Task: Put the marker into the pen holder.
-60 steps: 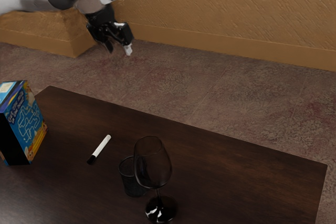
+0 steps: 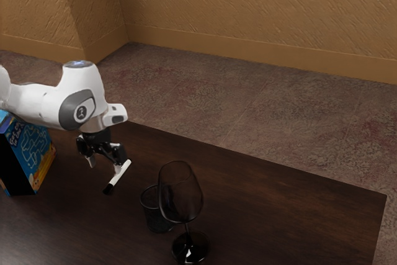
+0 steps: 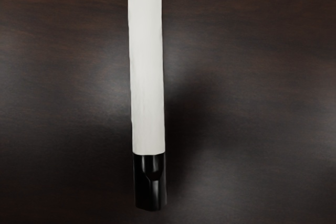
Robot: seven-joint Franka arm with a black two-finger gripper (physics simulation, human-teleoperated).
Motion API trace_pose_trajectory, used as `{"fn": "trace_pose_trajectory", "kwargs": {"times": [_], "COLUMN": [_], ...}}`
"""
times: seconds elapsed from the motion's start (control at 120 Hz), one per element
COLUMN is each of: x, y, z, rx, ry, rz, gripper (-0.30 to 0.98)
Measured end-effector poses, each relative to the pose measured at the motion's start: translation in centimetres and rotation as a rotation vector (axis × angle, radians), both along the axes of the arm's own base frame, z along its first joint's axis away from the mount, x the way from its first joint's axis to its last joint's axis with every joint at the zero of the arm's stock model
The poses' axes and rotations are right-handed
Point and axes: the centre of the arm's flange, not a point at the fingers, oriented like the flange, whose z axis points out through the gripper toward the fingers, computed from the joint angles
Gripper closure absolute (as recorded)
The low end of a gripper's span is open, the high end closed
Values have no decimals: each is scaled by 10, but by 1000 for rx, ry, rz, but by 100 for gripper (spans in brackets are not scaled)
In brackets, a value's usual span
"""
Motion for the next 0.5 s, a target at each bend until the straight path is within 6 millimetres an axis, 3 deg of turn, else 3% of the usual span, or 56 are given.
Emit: {"fn": "trace_pose_trajectory", "kwargs": {"times": [0.15,0.317,0.5], "x": [35,53,67], "y": [-2,8,12], "z": [-29,-50,-60], "rx": [16,23,28], "ry": [-41,-60,-75], "rz": [-12,0,-1], "gripper": [6,28,49]}}
